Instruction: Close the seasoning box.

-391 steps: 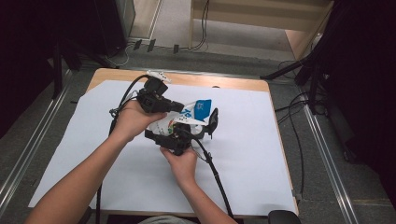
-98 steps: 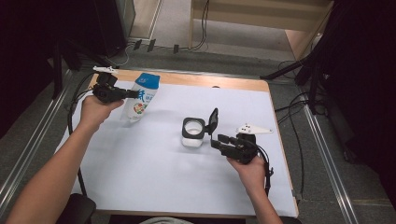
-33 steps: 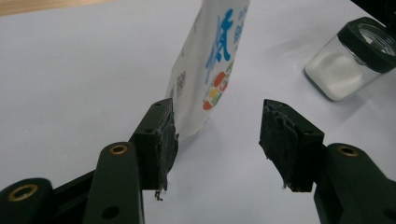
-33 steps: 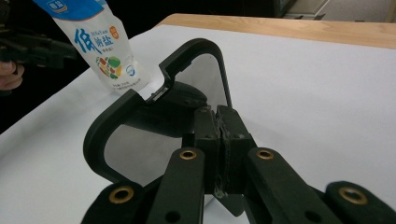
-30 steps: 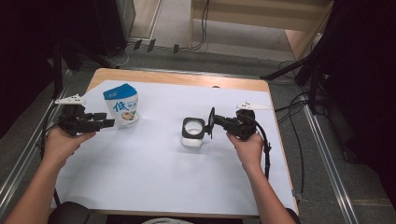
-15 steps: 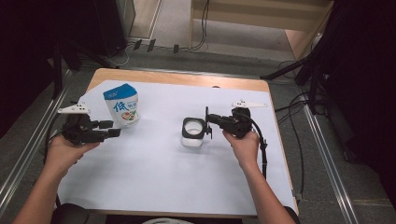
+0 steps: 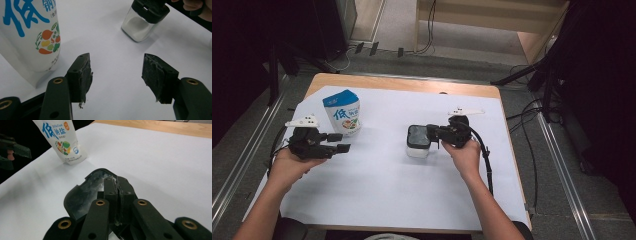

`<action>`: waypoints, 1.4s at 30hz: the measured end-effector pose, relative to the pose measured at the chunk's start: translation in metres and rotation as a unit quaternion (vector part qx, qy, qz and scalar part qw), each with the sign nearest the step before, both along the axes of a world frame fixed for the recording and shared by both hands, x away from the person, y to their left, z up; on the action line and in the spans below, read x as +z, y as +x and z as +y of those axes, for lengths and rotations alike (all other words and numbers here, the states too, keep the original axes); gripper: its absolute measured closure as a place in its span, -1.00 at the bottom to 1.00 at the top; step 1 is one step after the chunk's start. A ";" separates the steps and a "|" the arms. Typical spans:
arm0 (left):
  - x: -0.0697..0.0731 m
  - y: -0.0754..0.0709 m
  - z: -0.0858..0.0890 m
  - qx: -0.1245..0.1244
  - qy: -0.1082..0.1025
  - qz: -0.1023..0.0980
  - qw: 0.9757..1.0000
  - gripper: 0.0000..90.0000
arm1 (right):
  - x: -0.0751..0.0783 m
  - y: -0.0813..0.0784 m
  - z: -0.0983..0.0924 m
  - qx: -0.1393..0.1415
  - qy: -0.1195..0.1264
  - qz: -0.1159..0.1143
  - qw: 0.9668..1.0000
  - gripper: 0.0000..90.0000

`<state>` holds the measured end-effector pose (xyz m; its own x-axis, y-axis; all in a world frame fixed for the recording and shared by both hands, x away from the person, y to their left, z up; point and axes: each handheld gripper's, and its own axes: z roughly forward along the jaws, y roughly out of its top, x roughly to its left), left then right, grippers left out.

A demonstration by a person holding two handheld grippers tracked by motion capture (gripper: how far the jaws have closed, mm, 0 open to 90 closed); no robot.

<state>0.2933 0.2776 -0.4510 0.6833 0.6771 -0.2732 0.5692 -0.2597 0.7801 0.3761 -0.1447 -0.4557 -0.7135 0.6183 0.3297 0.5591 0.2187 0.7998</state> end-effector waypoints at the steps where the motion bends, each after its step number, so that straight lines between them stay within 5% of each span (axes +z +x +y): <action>1: 0.000 0.000 -0.001 -0.002 0.001 -0.001 1.000 -0.11 | -0.001 0.000 0.001 0.001 0.000 0.002 1.000 0.96; 14: -0.008 -0.004 -0.016 -0.012 0.011 0.001 1.000 -0.13 | 0.000 -0.003 -0.016 -0.032 -0.011 -0.033 0.999 0.43; 32: -0.017 0.005 -0.024 -0.018 0.016 0.007 1.000 -0.13 | -0.007 -0.019 -0.066 -0.089 -0.030 -0.060 0.994 0.26; 42: -0.023 0.012 -0.027 -0.021 0.017 0.011 1.000 -0.12 | -0.015 -0.032 -0.090 -0.116 -0.036 -0.053 0.991 0.20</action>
<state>0.3053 0.2508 -0.4743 0.7050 0.6574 -0.2660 0.5744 -0.3094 0.7579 0.3437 -0.2347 -0.4708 -0.5771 0.7892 0.2100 0.5154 0.1525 0.8433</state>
